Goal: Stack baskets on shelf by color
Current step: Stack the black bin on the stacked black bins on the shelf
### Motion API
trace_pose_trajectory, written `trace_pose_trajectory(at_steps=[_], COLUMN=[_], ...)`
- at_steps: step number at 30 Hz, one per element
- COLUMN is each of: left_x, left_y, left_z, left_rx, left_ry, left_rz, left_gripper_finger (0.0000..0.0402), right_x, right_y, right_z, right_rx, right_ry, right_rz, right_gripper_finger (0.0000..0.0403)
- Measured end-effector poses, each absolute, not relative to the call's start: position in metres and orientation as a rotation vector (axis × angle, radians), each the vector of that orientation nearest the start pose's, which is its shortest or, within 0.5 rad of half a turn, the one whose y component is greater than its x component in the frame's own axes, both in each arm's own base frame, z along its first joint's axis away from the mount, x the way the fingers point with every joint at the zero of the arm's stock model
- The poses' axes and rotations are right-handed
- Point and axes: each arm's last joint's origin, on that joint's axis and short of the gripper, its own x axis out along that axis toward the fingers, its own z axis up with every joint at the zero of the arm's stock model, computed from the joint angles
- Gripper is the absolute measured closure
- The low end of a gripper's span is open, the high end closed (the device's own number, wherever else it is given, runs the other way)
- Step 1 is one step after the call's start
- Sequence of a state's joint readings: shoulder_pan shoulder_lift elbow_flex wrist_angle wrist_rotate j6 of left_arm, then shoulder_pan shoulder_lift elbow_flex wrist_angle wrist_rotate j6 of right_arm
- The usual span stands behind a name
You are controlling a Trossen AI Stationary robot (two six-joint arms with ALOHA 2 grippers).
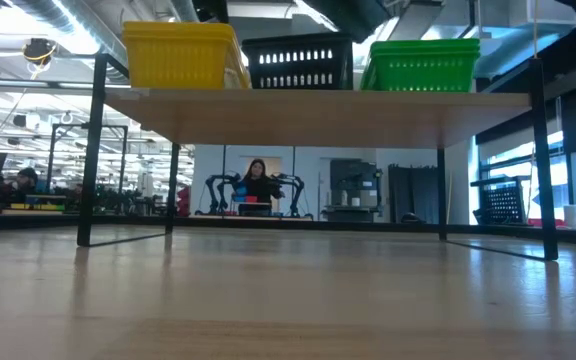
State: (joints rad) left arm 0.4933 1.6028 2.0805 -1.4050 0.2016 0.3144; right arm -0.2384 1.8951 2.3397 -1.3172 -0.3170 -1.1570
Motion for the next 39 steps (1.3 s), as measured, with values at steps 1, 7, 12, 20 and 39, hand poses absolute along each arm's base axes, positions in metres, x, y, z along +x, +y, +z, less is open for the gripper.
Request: trace_pose_trajectory(at_steps=[1,7,12,20,39], left_x=[0.246,0.243,0.241,0.241,0.241], left_y=[0.126,0.131,0.133,0.133,0.133], left_z=[0.456,0.456,0.456,0.456,0.455], left_rx=[-0.020,-0.029,-0.063,-0.067,-0.070], left_ry=[0.903,0.907,0.908,0.914,0.915], left_rz=[0.129,0.144,0.165,0.167,0.171], left_gripper_finger=[0.0401,0.0401,0.0401,0.0401,0.0401], right_x=[0.357,0.379,0.389,0.393,0.389], right_y=[-0.074,-0.062,-0.061,-0.062,-0.062], right_z=[0.436,0.412,0.401,0.396,0.393], right_rx=[-0.859,-0.918,-0.916,-0.908,-0.898], right_ry=[0.692,0.714,0.732,0.745,0.784], right_rz=[0.562,0.674,0.699,0.704,0.722], right_gripper_finger=[0.0403,0.0403,0.0403,0.0403,0.0394])
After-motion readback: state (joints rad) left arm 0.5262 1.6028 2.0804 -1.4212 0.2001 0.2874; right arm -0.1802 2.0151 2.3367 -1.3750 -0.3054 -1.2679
